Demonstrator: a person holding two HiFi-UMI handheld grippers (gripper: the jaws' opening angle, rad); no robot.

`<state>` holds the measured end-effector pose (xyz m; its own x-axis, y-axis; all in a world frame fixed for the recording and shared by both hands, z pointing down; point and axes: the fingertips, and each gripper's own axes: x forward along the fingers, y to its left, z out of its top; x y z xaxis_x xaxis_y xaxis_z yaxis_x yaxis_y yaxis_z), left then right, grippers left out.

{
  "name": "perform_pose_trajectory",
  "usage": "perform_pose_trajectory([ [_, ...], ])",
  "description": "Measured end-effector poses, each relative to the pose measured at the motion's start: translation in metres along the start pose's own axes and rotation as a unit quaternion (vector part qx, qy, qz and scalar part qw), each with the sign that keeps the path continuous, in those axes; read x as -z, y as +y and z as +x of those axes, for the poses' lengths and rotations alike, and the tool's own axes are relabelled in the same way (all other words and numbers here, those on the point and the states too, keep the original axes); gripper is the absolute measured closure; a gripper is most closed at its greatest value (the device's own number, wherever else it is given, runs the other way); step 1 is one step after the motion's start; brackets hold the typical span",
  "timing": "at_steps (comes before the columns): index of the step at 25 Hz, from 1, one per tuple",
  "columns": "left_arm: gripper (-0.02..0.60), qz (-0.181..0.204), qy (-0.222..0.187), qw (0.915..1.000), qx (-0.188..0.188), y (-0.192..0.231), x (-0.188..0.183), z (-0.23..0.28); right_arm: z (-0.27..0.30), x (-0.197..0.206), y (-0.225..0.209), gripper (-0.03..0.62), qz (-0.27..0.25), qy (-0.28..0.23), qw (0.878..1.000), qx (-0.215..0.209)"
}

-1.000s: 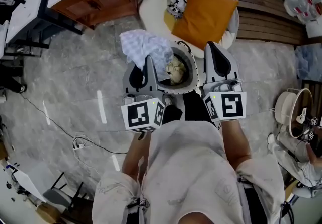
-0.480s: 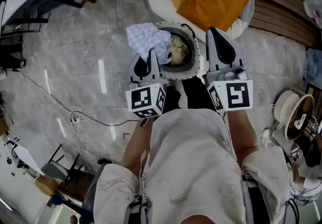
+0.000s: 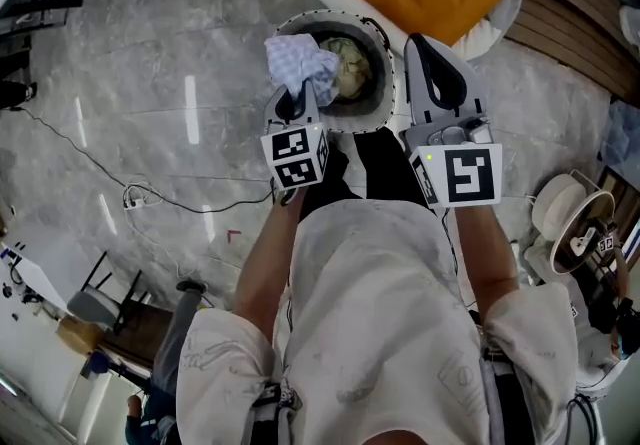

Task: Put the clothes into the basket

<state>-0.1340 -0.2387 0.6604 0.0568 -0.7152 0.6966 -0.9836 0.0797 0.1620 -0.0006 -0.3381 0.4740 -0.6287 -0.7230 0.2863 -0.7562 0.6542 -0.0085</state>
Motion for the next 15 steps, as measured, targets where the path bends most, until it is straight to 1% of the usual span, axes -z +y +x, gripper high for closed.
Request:
perform_pose_trajectory([
  [4,0.538,-0.005,0.048,0.9988,-0.002,0.009,0.037,0.027,0.002,0.009,-0.004,0.606,0.005,0.010,1.000,0.005],
  [8,0.538,-0.016,0.101,0.9947,-0.014,0.022,0.075,0.050,0.002,0.018,-0.001,0.606,0.000,0.024,1.000,0.003],
  [11,0.538,-0.012,0.145,0.9891,-0.019,0.029,0.102,0.068,0.002,0.023,-0.001,0.606,-0.002,0.029,1.000,0.003],
  [15,0.538,-0.012,0.202,0.9791,-0.017,0.033,0.128,0.083,0.003,0.026,0.003,0.606,-0.003,0.035,0.999,0.002],
])
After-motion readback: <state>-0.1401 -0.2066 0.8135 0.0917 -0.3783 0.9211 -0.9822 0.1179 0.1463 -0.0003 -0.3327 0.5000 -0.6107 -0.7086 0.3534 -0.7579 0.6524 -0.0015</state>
